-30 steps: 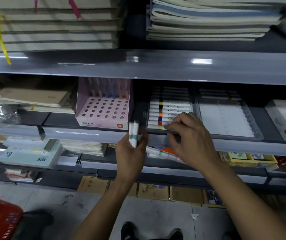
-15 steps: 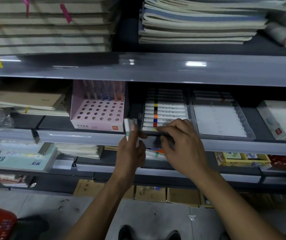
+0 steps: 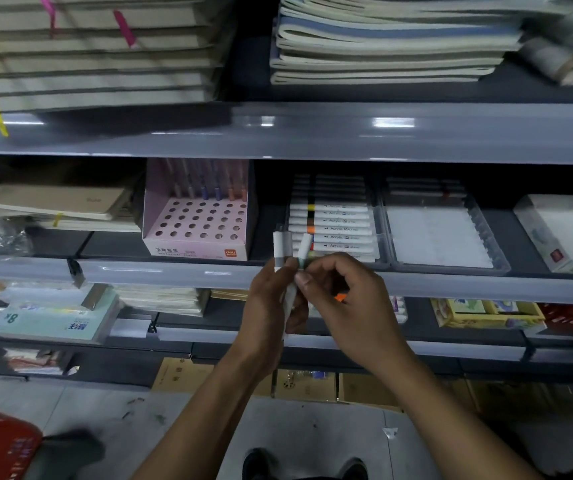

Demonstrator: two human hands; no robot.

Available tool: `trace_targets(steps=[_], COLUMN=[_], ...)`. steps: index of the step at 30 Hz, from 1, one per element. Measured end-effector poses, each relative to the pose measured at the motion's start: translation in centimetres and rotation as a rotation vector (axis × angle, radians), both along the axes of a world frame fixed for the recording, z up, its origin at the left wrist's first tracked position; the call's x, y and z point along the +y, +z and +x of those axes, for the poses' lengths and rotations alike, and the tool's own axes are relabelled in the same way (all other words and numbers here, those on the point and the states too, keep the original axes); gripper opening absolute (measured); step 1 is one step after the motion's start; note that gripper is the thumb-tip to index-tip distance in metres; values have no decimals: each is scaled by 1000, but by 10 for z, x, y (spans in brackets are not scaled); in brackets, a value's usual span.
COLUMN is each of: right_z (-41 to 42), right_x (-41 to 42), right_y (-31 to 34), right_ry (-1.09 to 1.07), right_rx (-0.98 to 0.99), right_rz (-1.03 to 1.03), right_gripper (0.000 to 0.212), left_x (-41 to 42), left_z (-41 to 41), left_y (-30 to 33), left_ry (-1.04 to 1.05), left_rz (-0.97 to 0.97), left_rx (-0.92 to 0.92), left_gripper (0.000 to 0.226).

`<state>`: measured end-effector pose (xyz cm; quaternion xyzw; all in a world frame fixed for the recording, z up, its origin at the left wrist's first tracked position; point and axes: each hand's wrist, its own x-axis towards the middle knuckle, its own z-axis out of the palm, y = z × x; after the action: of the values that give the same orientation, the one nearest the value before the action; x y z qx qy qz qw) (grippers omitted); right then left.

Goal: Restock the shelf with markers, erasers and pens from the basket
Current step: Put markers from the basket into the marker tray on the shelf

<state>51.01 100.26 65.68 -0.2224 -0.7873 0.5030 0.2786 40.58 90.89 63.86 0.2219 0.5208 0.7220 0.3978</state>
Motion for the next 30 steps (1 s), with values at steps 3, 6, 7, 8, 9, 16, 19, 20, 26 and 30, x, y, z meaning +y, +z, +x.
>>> trace_targets(steps=[3, 6, 7, 8, 9, 16, 19, 20, 26, 30], right_z=[2, 5, 6, 9, 11, 38, 51, 54, 64, 65], right_x=[5, 10, 12, 14, 17, 46, 61, 65, 87, 99], right_y=[0, 2, 3, 4, 5, 14, 14, 14, 15, 24], right_ry=[-4, -12, -10, -4, -2, -61, -31, -33, -60, -44], right_rx=[-14, 16, 40, 66, 91, 224, 167, 131, -72, -141], right_rz=[-187, -276, -304, -331, -351, -455, -381, -326, 298, 525], right_gripper=[21, 17, 17, 17, 17, 10, 21, 23, 20, 21], left_x=[1, 4, 5, 7, 9, 10, 15, 19, 39, 53], left_z=[0, 2, 4, 5, 5, 1, 4, 6, 16, 21], left_y=[2, 3, 4, 4, 4, 2, 3, 3, 4, 3], left_ry=[-33, -45, -46, -36, -13, 72, 123, 141, 209, 182], left_rz=[-18, -37, -29, -25, -33, -88, -97, -106, -93, -63], left_rx=[91, 113, 102, 91, 83, 58, 118, 144, 331, 411], left_gripper=[23, 19, 19, 20, 22, 16, 22, 23, 24, 12])
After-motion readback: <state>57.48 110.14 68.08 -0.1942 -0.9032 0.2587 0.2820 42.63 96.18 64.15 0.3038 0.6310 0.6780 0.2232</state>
